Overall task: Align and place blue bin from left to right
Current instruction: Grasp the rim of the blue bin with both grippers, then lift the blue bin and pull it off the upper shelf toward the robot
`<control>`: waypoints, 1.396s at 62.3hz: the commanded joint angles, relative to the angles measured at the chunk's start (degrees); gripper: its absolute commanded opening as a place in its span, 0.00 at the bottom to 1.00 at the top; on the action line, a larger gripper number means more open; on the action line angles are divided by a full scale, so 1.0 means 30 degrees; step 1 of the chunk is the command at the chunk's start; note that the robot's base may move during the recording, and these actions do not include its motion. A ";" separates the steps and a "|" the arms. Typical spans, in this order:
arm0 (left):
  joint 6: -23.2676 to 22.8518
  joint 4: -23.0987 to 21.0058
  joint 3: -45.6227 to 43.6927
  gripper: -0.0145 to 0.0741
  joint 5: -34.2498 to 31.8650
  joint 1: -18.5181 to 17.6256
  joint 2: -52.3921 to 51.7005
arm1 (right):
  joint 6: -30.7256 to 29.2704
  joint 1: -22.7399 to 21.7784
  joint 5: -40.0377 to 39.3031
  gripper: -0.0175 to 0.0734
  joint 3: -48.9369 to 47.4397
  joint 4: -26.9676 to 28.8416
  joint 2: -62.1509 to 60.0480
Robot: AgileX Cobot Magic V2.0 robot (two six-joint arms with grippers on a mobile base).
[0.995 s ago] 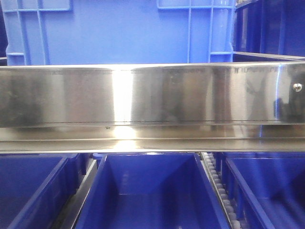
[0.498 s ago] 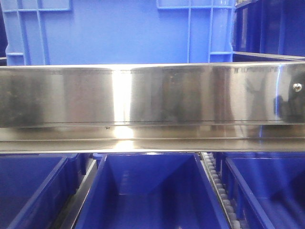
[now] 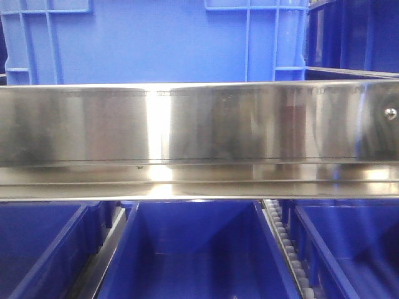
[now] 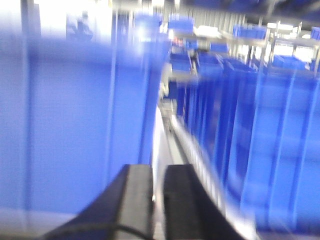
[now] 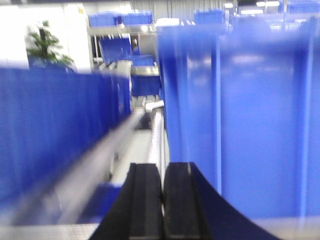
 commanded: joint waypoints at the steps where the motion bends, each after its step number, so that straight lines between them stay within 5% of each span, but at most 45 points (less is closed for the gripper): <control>1: 0.0069 0.0822 -0.2558 0.35 0.1341 0.0079 0.0358 | -0.0111 -0.0080 0.1686 0.28 -0.2422 0.0060 0.0307; 19: 0.0069 0.0742 -0.9193 0.65 0.4201 0.0079 0.4874 | -0.0111 -0.0080 0.2471 0.82 -0.7112 0.0060 0.4395; 29: 0.0915 0.0313 -1.2715 0.71 0.5866 -0.0069 0.8200 | -0.0111 -0.0009 0.2749 0.81 -0.8937 0.0436 0.6536; 37: 0.3436 -0.0821 -1.6261 0.71 0.8377 -0.2450 1.1362 | -0.0111 0.0634 0.4360 0.81 -1.1712 0.0773 0.8822; 52: 0.3436 -0.0918 -2.2810 0.71 1.3023 -0.6154 1.7897 | -0.0346 0.4126 0.7302 0.81 -1.6931 0.0773 1.4073; 67: 0.1604 -0.0277 -2.9553 0.70 1.7644 -0.6340 2.4482 | -0.0346 0.6017 1.2889 0.77 -2.4582 0.0693 2.0536; 74: 0.1116 0.0340 -3.2553 0.70 1.9870 -0.6250 2.7204 | 0.1121 0.6017 1.6923 0.75 -2.9603 -0.1230 2.4128; 87: 0.0699 0.0413 -3.5906 0.70 2.0639 -0.5805 3.0337 | 0.2244 0.6085 2.0803 0.75 -3.6015 -0.2787 2.9356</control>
